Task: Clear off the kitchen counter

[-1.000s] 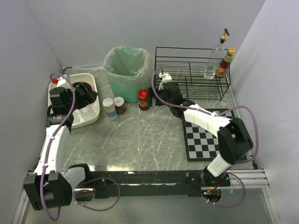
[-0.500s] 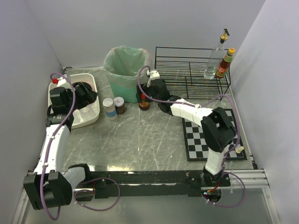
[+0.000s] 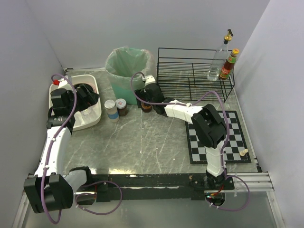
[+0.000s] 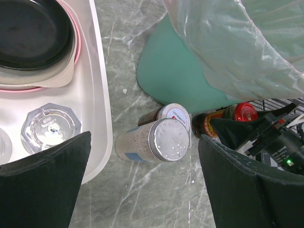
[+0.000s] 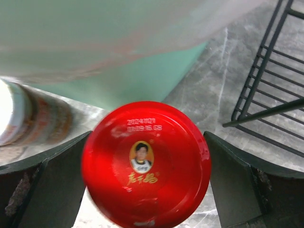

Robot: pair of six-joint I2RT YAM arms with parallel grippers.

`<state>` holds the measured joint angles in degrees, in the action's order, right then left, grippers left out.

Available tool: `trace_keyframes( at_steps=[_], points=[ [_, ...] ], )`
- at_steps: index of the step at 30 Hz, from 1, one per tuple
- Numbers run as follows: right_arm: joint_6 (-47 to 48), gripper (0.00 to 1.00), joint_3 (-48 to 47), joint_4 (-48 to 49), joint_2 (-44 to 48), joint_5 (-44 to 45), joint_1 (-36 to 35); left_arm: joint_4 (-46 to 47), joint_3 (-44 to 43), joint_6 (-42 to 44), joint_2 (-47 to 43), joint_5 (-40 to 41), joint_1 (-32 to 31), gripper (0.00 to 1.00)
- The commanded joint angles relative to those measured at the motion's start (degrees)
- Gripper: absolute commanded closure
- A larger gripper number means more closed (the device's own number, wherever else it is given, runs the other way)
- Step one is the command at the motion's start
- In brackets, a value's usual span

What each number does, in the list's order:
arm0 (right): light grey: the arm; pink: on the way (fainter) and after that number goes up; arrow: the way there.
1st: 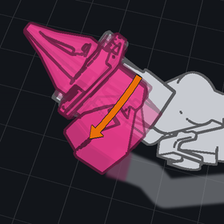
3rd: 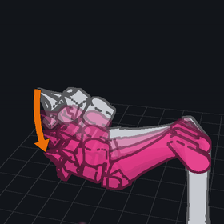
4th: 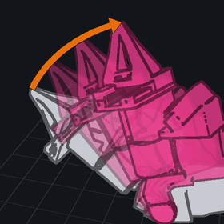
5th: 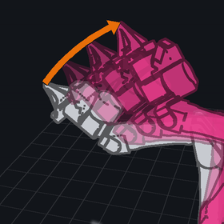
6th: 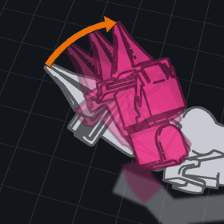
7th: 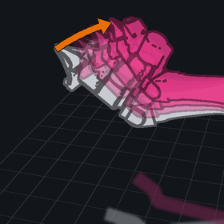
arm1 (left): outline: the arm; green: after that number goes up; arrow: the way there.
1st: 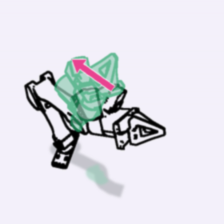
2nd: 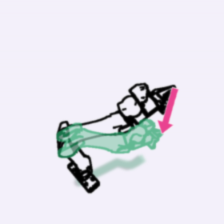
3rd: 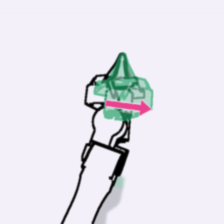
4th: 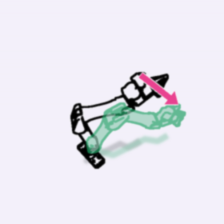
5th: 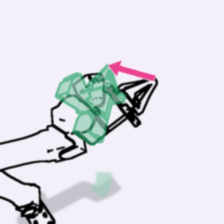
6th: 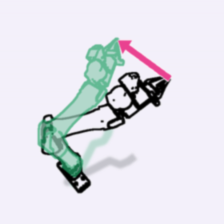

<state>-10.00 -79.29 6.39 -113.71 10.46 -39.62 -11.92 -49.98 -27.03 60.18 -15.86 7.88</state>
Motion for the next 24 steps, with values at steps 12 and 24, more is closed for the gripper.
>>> trace_keyframes(
  at_steps=[12,24],
  points=[
    [2.27,0.35,-0.61,3.27,-0.28,2.29,-0.64,0.59,-1.53,0.75,-0.24,-0.84,-0.15,0.01],
    [2.00,1.00,3.34,1.96,6.64,-2.28,-0.55,0.59,-1.53,0.66,-0.33,-0.84,-0.15,0.01]
  ],
)
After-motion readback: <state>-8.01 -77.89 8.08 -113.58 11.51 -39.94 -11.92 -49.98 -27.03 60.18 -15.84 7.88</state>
